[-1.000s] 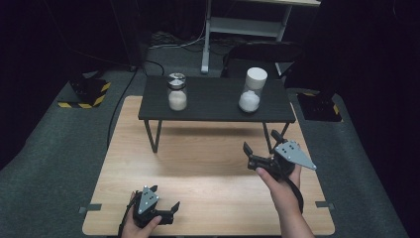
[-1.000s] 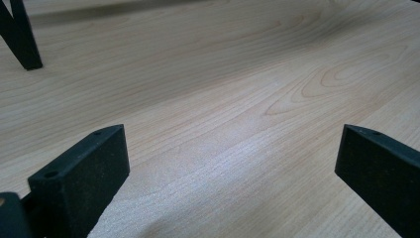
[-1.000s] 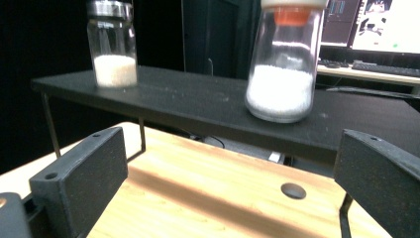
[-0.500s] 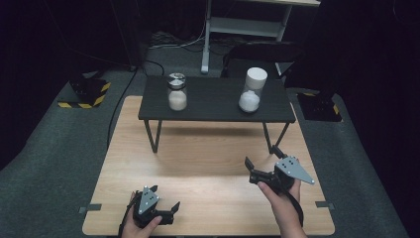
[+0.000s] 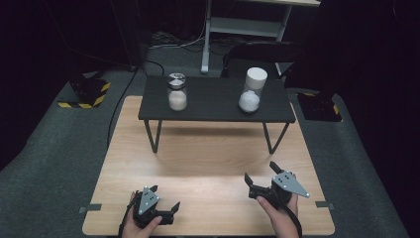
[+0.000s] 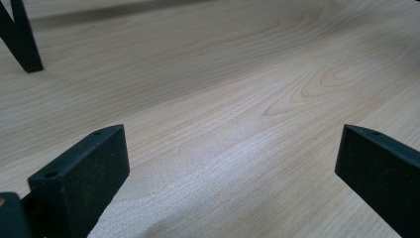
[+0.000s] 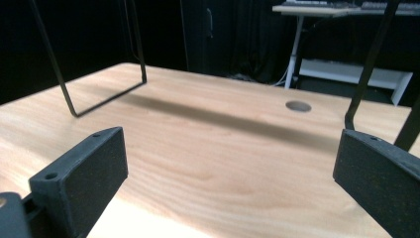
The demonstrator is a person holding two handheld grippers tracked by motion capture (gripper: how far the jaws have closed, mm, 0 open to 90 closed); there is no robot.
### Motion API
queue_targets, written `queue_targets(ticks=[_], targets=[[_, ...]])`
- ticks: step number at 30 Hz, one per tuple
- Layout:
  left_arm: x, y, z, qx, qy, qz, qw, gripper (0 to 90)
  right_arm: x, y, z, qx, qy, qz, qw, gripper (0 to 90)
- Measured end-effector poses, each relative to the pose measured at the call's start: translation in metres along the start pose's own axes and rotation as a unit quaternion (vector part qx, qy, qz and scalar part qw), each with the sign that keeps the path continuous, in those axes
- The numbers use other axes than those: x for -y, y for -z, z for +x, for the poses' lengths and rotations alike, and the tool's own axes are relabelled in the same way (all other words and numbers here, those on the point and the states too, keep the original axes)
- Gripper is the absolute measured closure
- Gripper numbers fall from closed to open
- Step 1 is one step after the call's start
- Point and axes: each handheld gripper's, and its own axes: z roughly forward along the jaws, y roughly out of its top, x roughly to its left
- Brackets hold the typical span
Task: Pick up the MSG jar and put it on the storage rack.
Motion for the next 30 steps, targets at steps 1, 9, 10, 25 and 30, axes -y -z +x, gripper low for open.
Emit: queue_targets(ticks=[1, 9, 10, 25, 30], targets=[[0.000, 0.000, 0.000, 0.000, 0.000, 0.000, 1.0000, 0.3, 0.002, 0.000, 0.000, 0.001, 0.000, 0.002, 1.0000, 0.1], [0.000, 0.000, 0.000, 0.000, -0.002, 0.000, 1.0000, 0.3, 0.019, 0.002, 0.001, 0.004, -0.004, 0.033, 0.9994, 0.1], [0.000, 0.000, -0.001, -0.001, -0.002, 0.000, 1.0000, 0.4, 0.021, 0.002, 0.001, 0.005, -0.004, 0.035, 0.9994, 0.1], [-0.001, -0.001, -0.002, -0.001, -0.009, 0.002, 1.0000, 0.3, 0.034, 0.003, 0.004, 0.019, 0.004, 0.069, 0.9974, 0.2], [-0.002, -0.001, -0.002, 0.000, -0.012, 0.005, 0.9999, 0.4, 0.037, 0.003, 0.003, 0.025, 0.007, 0.090, 0.9956, 0.2]])
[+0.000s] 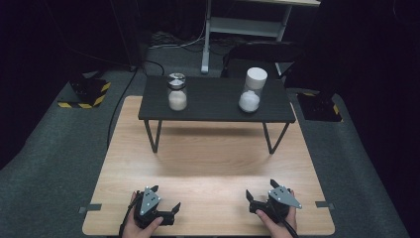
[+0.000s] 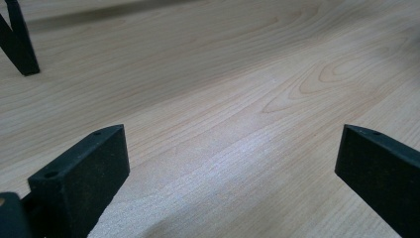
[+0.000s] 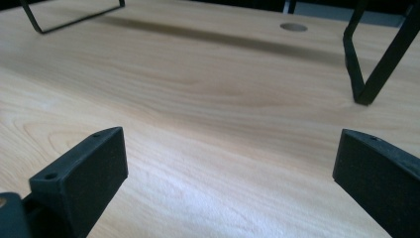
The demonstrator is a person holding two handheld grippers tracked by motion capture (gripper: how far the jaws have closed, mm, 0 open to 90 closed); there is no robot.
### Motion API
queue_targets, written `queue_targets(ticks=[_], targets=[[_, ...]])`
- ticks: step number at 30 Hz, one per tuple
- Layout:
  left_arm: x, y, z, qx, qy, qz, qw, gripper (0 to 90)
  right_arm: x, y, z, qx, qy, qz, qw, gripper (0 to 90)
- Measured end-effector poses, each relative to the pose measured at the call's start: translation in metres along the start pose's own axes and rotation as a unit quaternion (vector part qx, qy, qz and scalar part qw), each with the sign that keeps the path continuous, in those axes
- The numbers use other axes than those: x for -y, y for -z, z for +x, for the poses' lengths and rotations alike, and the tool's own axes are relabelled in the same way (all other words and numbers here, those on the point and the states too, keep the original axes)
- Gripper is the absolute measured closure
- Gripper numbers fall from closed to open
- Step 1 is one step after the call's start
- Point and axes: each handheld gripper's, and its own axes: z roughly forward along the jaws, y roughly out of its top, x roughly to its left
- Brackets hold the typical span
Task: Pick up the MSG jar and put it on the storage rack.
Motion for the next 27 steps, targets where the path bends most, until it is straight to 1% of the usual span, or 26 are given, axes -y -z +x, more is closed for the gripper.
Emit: queue_targets(ticks=[4, 5, 8, 10, 12, 14, 17, 20, 22, 24, 27], targets=[[-0.001, -0.002, 0.000, 0.000, 0.001, 0.001, 1.0000, 0.4, -0.002, 0.000, 0.001, -0.001, 0.014, 0.012, 0.9998, 0.3], [-0.001, -0.002, 0.000, 0.000, 0.001, 0.001, 1.0000, 0.4, -0.002, 0.000, 0.001, -0.001, 0.014, 0.012, 0.9998, 0.3], [-0.001, -0.002, -0.001, 0.000, -0.003, 0.002, 1.0000, 0.4, -0.003, 0.000, 0.001, -0.006, 0.026, 0.016, 0.9995, 0.3], [-0.001, -0.002, -0.001, 0.000, -0.006, 0.002, 1.0000, 0.4, -0.004, 0.000, -0.001, -0.015, 0.034, 0.019, 0.9991, 0.4], [-0.002, -0.002, -0.002, 0.000, -0.008, 0.003, 1.0000, 0.4, -0.004, 0.000, -0.001, -0.020, 0.041, 0.017, 0.9988, 0.4], [-0.002, -0.003, -0.001, 0.003, -0.009, 0.002, 1.0000, 0.4, -0.002, 0.000, 0.001, -0.018, 0.047, 0.012, 0.9986, 0.4], [-0.002, -0.003, -0.001, 0.004, -0.007, 0.003, 1.0000, 0.4, -0.002, 0.000, 0.003, -0.018, 0.057, 0.012, 0.9981, 0.4], [-0.002, -0.002, 0.000, 0.004, -0.005, 0.002, 1.0000, 0.4, 0.001, 0.002, 0.004, -0.015, 0.058, 0.003, 0.9982, 0.4], [-0.002, -0.002, 0.000, 0.004, -0.005, 0.002, 1.0000, 0.4, 0.003, 0.003, 0.003, -0.013, 0.053, -0.002, 0.9985, 0.4], [-0.001, -0.002, -0.001, 0.003, -0.007, 0.001, 1.0000, 0.4, 0.005, 0.005, 0.002, -0.013, 0.049, -0.006, 0.9987, 0.4], [-0.002, -0.002, -0.003, 0.001, -0.013, 0.003, 0.9999, 0.4, 0.007, 0.006, 0.002, -0.014, 0.049, -0.010, 0.9986, 0.4]])
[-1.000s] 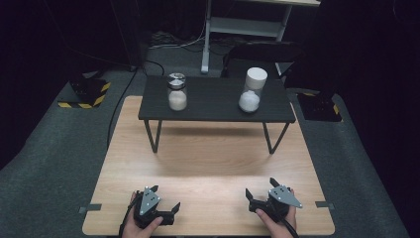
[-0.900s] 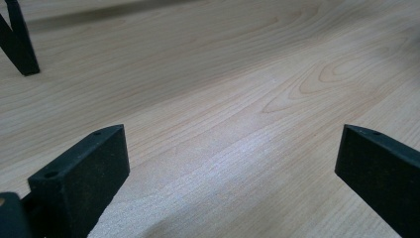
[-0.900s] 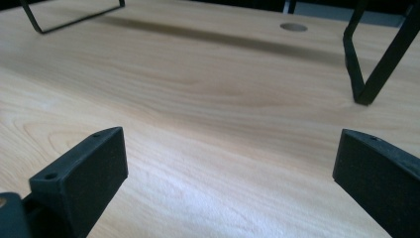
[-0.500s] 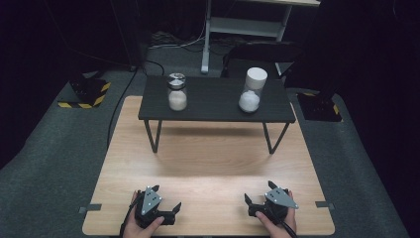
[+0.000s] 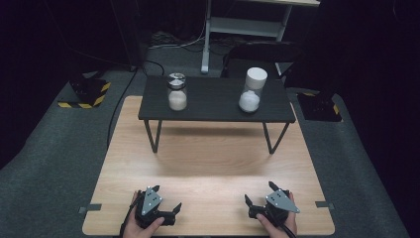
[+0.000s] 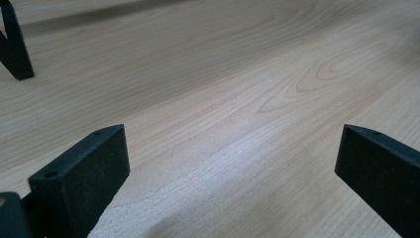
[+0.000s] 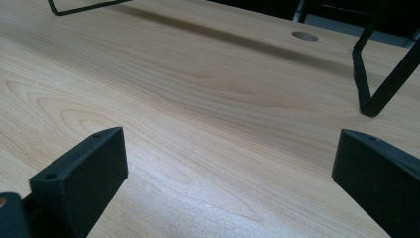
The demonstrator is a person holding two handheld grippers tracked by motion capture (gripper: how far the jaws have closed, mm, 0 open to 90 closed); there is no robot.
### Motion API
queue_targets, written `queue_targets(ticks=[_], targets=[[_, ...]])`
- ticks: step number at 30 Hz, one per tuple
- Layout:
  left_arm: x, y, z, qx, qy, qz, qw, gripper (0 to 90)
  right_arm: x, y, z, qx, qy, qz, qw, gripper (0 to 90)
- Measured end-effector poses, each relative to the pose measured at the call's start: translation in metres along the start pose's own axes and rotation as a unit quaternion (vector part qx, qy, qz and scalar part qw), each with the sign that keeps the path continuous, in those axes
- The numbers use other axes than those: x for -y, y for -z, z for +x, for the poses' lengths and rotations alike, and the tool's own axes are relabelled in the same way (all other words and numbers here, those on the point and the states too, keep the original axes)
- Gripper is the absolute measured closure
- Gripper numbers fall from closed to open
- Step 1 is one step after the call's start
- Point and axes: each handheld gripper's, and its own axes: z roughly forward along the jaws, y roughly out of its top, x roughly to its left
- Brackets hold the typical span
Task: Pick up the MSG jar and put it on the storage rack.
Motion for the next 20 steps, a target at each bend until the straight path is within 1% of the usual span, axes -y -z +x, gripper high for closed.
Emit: queue_targets(ticks=[2, 6, 8, 12, 17, 20], targets=[[-0.0004, -0.0001, -0.0008, -0.002, -0.002, 0.001, 1.0000, 0.4, 0.0004, 0.0003, -0.0001, -0.001, 0.000, -0.001, 1.0000, 0.4], [-0.0006, -0.0003, 0.0000, -0.001, 0.005, 0.002, 1.0000, 0.4, 0.0022, 0.0013, -0.0007, 0.000, -0.004, -0.006, 1.0000, 0.4], [-0.0010, -0.0007, 0.0005, 0.001, 0.004, 0.003, 1.0000, 0.4, 0.0027, 0.0016, -0.0004, 0.001, -0.005, -0.007, 1.0000, 0.4], [-0.0022, -0.0018, 0.0014, 0.004, 0.000, 0.005, 1.0000, 0.4, 0.0032, 0.0019, 0.0020, 0.005, -0.001, -0.008, 1.0000, 0.4], [-0.0016, -0.0014, 0.0030, 0.008, 0.003, 0.004, 1.0000, 0.4, 0.0025, 0.0014, 0.0033, 0.007, 0.001, -0.006, 1.0000, 0.4], [-0.0005, -0.0006, 0.0017, 0.003, 0.005, 0.001, 1.0000, 0.5, 0.0028, 0.0014, 0.0022, 0.004, 0.004, -0.007, 1.0000, 0.4]])
